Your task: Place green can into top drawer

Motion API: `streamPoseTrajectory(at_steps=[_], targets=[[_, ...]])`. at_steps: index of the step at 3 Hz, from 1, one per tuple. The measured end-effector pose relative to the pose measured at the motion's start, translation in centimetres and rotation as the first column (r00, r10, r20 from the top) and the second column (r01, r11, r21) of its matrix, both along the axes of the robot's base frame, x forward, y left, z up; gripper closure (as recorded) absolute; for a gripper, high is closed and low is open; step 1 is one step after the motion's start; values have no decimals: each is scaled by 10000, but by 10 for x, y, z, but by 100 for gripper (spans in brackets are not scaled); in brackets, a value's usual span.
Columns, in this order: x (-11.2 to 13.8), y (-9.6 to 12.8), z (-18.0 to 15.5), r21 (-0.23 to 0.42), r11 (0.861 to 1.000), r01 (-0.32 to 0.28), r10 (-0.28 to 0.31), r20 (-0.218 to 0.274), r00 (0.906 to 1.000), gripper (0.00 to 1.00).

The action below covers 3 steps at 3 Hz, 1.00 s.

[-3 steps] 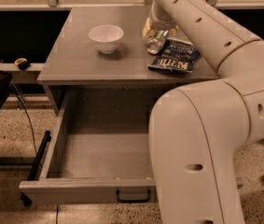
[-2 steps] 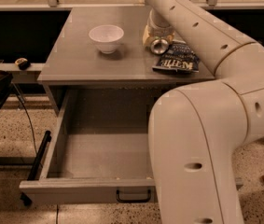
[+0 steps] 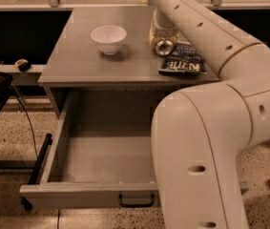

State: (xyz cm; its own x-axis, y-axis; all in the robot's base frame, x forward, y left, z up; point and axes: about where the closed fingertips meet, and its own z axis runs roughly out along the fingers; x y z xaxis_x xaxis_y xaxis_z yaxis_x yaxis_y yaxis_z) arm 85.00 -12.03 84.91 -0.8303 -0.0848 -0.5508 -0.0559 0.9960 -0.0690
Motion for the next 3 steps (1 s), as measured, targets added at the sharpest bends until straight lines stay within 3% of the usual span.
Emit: streamPoseTrajectory(at_steps=[1,2,3], targets=[[-12,14,9,369,9934,-1084,1081,96,9941,100],[-64,26,50,1549,9409,-3011,2898,915,9527,100],[-148,35,62,2594,8499,-4587,4423,1220,8885,100]])
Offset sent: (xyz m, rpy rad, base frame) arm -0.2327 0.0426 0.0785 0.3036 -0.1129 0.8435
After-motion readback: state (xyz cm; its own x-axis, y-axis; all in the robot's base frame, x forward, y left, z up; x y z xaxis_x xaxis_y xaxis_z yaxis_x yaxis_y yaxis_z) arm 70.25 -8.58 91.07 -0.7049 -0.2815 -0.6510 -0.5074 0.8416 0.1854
